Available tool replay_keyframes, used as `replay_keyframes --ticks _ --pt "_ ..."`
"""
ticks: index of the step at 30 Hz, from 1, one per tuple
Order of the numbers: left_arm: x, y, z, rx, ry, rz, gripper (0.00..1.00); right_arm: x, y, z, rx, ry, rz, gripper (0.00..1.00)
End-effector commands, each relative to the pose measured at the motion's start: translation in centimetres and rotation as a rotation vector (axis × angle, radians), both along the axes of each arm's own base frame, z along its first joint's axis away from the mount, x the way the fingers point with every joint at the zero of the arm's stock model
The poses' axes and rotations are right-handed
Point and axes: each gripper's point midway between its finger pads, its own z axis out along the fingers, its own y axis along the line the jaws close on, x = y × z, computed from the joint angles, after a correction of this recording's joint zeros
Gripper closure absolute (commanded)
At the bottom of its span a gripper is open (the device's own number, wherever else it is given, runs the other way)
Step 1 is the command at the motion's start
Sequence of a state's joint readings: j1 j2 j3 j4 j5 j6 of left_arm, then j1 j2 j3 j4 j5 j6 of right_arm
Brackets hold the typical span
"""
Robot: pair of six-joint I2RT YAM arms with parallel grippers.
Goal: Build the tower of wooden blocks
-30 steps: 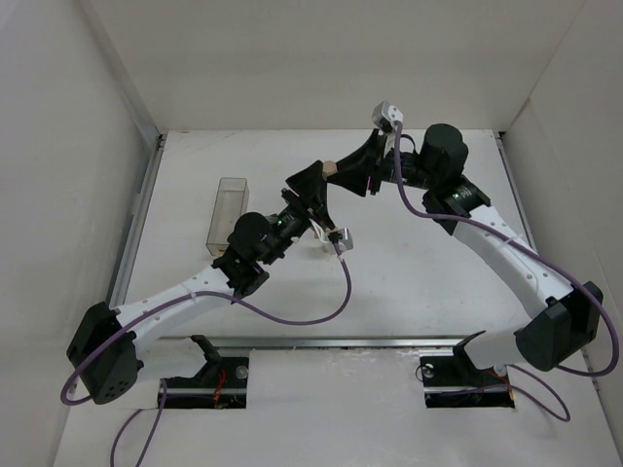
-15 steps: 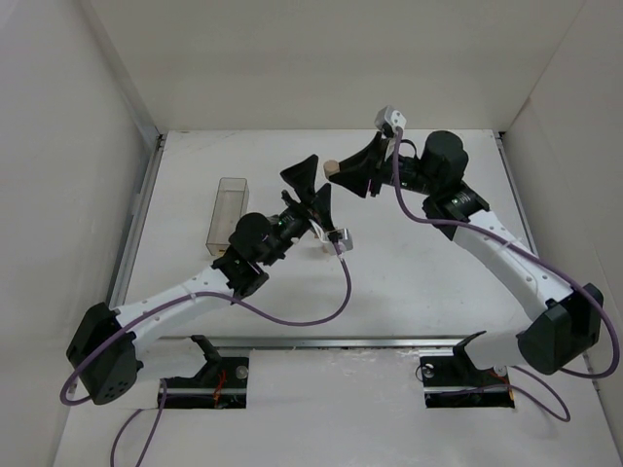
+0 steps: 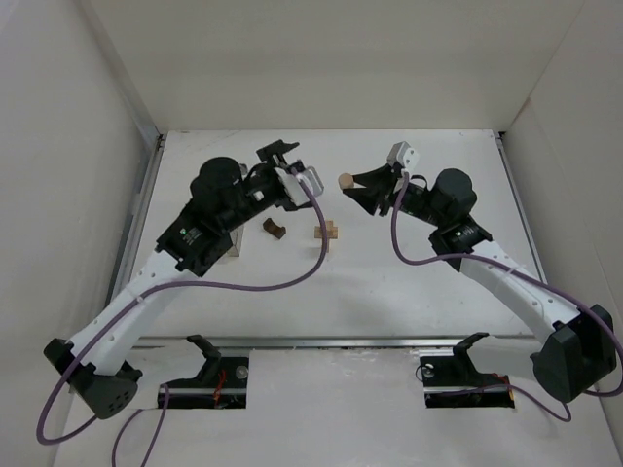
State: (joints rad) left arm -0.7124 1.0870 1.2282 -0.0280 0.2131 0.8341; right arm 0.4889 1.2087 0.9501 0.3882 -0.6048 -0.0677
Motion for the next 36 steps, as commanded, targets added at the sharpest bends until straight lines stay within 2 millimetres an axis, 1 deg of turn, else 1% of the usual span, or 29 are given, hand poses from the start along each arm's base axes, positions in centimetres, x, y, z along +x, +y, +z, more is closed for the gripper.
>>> replay_keyframes --ticks 1,2,3,4,5,6,7,8,9,10,11,12,13,14,16,20,21,24,25,26,27,28,29,30,31,32,33,34,36 --pt "-2.1 -0.3 -0.5 -0.085 0.278 -0.083 0.36 -0.8 -0.5 4.1 0.051 -0.219 -0.007 1.00" --pt "-2.1 -0.3 -1.1 -0.072 0.343 -0.080 0.36 -1.0 -0.4 3.6 0.035 -0.214 0.009 1.00" --pt "-2.2 -0.8 -1.1 -0.070 0.388 -0.094 0.36 -1.1 -0.3 3.6 0.033 -0.215 0.018 1.00" --pt "-2.1 -2.0 -0.2 -0.077 0.437 -0.134 0.34 -1.2 0.0 2.9 0.016 -0.207 0.039 1.00" --pt "-2.3 -2.6 -0.4 -0.058 0.472 -0.160 0.33 -1.2 0.0 3.3 0.020 -0.215 0.039 1.00" --pt "-3.0 -2.7 -1.8 -0.012 0.551 -0.177 0.31 -1.4 0.1 3.3 0.019 -0.216 0.051 1.00" --pt "-2.7 -3.6 -1.6 0.002 0.582 -0.203 0.30 -1.2 0.2 3.0 0.015 -0.208 0.052 1.00" --pt "-3.2 -4.1 -1.9 0.018 0.620 -0.242 0.29 -1.1 0.2 2.7 0.006 -0.207 0.051 1.00" --pt "-3.3 -4.1 -2.6 0.032 0.679 -0.229 0.29 -1.1 0.2 2.7 0.006 -0.207 0.051 1.00" --pt "-3.1 -4.3 -2.6 0.028 0.711 -0.221 0.29 -1.5 0.5 2.8 -0.001 -0.210 0.068 1.00" --pt "-2.0 -4.9 -2.3 0.021 0.730 -0.199 0.29 -1.5 0.5 2.8 -0.004 -0.219 0.067 1.00" --pt "-1.9 -5.2 -2.5 0.018 0.767 -0.189 0.31 -1.4 0.5 2.5 -0.011 -0.205 0.067 1.00" --pt "-1.7 -5.0 -3.2 0.037 0.813 -0.157 0.33 -1.4 0.5 2.3 -0.016 -0.196 0.068 1.00" --pt "-0.9 -5.4 -3.1 0.035 0.830 -0.140 0.35 -1.3 0.5 2.3 -0.015 -0.194 0.059 1.00" --pt "-0.7 -5.8 -3.4 0.023 0.878 -0.103 0.40 -1.5 0.8 2.1 -0.022 -0.195 0.069 1.00" --pt "-0.2 -6.1 -3.1 -0.008 0.884 -0.067 0.41 -1.2 0.6 1.9 -0.028 -0.193 0.048 1.00" --pt "-0.1 -6.3 -3.0 -0.023 0.886 -0.049 0.44 -1.3 0.8 1.8 -0.031 -0.183 0.046 1.00" --pt "0.2 -6.1 -3.1 -0.046 0.905 -0.007 0.49 -1.0 0.8 1.8 -0.027 -0.179 0.019 1.00" --pt "0.6 -6.2 -3.7 -0.058 0.935 0.024 0.51 -0.5 0.5 1.9 -0.025 -0.176 -0.012 1.00" --pt "0.5 -6.3 -3.7 -0.067 0.947 0.029 0.52 -0.6 0.7 1.9 -0.023 -0.175 -0.015 1.00" --pt "0.8 -6.4 -4.5 -0.062 0.974 0.050 0.52 -0.8 1.0 1.9 -0.022 -0.175 -0.006 1.00" --pt "1.0 -6.6 -5.1 -0.063 1.000 0.061 0.52 -0.3 0.9 1.5 -0.031 -0.172 -0.024 1.00" --pt "0.9 -6.7 -4.7 -0.087 1.014 0.067 0.52 -0.2 1.0 1.6 -0.028 -0.170 -0.035 1.00" --pt "1.1 -6.9 -5.2 -0.087 1.032 0.075 0.52 -0.1 0.9 1.6 -0.028 -0.169 -0.046 1.00" --pt "1.1 -7.0 -4.8 -0.102 1.035 0.075 0.52 0.1 1.0 1.2 -0.033 -0.161 -0.045 1.00" --pt "1.2 -7.1 -5.2 -0.101 1.049 0.082 0.53 0.0 1.2 1.2 -0.031 -0.160 -0.047 1.00" --pt "1.4 -7.0 -5.2 -0.107 1.051 0.098 0.58 0.0 1.2 1.2 -0.031 -0.160 -0.047 1.00" --pt "1.5 -6.9 -5.3 -0.108 1.047 0.107 0.60 0.1 1.1 1.2 -0.031 -0.159 -0.056 1.00" --pt "1.7 -6.8 -5.3 -0.108 1.042 0.117 0.61 0.2 1.1 1.2 -0.035 -0.167 -0.057 1.00"
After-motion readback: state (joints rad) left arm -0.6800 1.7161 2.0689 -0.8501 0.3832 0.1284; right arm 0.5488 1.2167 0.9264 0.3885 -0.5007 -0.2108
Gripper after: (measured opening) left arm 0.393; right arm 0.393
